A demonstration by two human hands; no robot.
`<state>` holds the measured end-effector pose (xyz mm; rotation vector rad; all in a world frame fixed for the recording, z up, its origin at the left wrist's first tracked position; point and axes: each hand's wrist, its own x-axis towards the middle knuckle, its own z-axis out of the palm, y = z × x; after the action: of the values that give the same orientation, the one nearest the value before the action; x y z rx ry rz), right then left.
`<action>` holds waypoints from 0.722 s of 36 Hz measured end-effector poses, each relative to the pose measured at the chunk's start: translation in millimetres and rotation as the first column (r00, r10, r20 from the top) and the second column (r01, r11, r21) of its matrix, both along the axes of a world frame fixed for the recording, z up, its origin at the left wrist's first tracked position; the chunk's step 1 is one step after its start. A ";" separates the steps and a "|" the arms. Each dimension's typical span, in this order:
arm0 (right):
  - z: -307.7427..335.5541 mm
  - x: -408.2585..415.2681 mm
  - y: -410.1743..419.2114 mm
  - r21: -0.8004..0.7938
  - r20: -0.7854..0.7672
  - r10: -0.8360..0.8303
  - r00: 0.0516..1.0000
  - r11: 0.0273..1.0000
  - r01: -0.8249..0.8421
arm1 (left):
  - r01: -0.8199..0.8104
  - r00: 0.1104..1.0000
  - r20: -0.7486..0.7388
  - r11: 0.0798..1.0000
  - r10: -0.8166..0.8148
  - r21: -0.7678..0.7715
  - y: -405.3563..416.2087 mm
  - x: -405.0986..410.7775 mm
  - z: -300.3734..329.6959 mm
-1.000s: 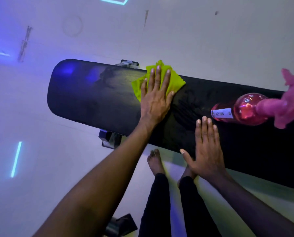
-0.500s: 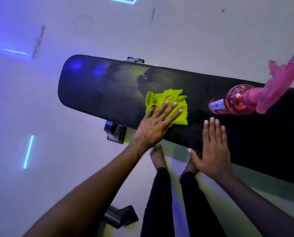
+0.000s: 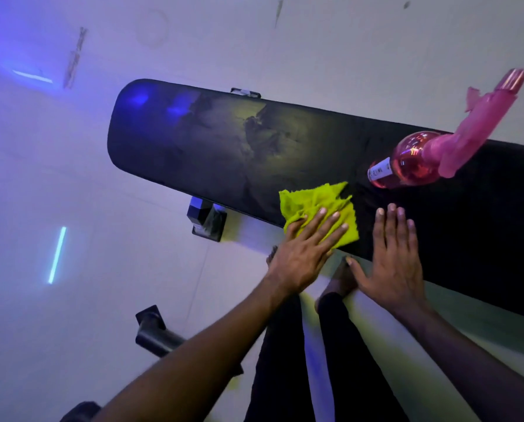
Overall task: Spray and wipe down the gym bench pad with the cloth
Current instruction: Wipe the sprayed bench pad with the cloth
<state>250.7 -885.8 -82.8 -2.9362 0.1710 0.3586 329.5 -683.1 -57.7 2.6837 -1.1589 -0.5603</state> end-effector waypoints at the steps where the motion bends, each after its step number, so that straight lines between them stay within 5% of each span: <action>1: 1.7 -0.8 -1.2 0.002 -0.008 0.001 1.000 1.000 -0.001 | -0.005 0.998 -0.056 0.999 0.003 -0.034 8.5 1.1 8.1; 5: 10.5 -0.6 -1.9 0.013 -0.038 -0.018 0.999 1.000 0.018 | -0.372 0.866 -0.421 0.909 0.269 -0.186 21.9 16.4 51.4; 9: 22.1 0.3 1.6 0.012 -0.078 -0.064 0.995 0.998 0.065 | -0.797 0.586 -0.586 0.527 0.560 -0.295 19.0 50.3 91.9; 11: 26.1 0.4 2.4 0.008 -0.088 -0.081 0.993 0.997 0.082 | -0.823 0.568 -0.552 0.419 0.610 -0.385 12.5 62.7 102.1; 13: 29.2 0.5 2.6 0.003 -0.099 -0.092 0.991 0.996 0.093 | -0.772 0.629 -0.437 0.452 0.643 -0.447 -0.8 69.8 100.3; 15: 31.1 1.7 2.4 -0.004 -0.105 -0.101 0.989 0.995 0.101 | -0.682 0.729 -0.323 0.598 0.603 -0.422 -21.1 71.4 82.9; 17: 31.1 4.1 2.0 -0.006 -0.101 -0.104 0.989 0.995 0.104 | -0.556 0.830 -0.204 0.798 0.518 -0.234 -42.6 64.5 56.6; 19: 29.0 6.8 1.5 -0.002 -0.095 -0.106 0.990 0.994 0.106 | -0.428 0.898 -0.095 0.903 0.429 0.036 -56.5 48.7 30.3; 21: 25.8 8.4 0.8 -0.004 -0.096 -0.106 0.990 0.994 0.106 | -0.355 0.932 -0.022 0.922 0.362 0.155 -61.5 35.5 12.7; 26: 21.9 8.9 1.1 -0.027 -0.096 -0.110 0.989 0.994 0.108 | -0.356 0.933 -0.019 0.929 0.360 0.098 -59.0 45.8 22.4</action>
<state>259.6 -884.7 -60.9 -2.9167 0.3489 0.4869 375.3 -742.1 -35.2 2.8512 -0.6190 -0.6096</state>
